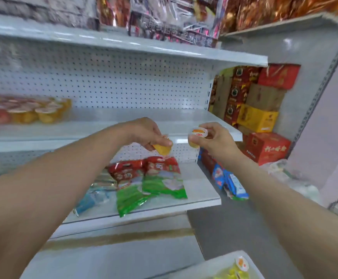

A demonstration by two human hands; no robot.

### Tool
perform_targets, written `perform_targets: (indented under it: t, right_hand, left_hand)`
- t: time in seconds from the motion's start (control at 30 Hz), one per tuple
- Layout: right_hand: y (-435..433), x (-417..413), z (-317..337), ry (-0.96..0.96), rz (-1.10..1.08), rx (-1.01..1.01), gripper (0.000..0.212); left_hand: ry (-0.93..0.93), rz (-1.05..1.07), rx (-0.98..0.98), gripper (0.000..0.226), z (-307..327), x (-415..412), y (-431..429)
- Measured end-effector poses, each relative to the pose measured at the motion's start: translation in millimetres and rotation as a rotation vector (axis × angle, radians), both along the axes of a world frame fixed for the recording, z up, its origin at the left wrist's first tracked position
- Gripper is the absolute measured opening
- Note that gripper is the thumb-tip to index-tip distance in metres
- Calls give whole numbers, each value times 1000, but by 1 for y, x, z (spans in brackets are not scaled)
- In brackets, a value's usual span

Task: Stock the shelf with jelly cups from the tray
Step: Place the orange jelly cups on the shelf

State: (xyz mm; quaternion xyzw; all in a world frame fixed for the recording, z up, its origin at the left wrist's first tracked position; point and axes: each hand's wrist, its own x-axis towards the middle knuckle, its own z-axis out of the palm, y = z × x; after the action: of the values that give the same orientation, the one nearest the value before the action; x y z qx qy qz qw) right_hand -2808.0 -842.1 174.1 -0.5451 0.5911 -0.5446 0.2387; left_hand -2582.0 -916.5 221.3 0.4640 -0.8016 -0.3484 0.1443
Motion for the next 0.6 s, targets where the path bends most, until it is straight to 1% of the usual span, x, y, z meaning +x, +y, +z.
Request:
perform_targets:
  t: [0.03,0.13,0.23,0.3,0.43,0.6]
  right_hand:
    - [-12,17,13,34,18,-13,68]
    - [-45,73,42,96,69,-28,56]
    - [-79,132,57,125,132,-3,52]
    - [-100,172,60,124,174,15,53]
    - [-136,251,60,133,247,61,54]
    - [-175,332,47,85,288,125,54]
  left_hand:
    - [-5,16,-22,45,11,20,-6]
    - [-61,69,-88,54,33,83,-30]
    - [-85,139,-118,53,47,146,-51]
    - [-124,166,-127,50,52,190,-62]
    - [-283,261,-172,52,58,276,-92]
    - [-360,375,-217,57,64,350,-126]
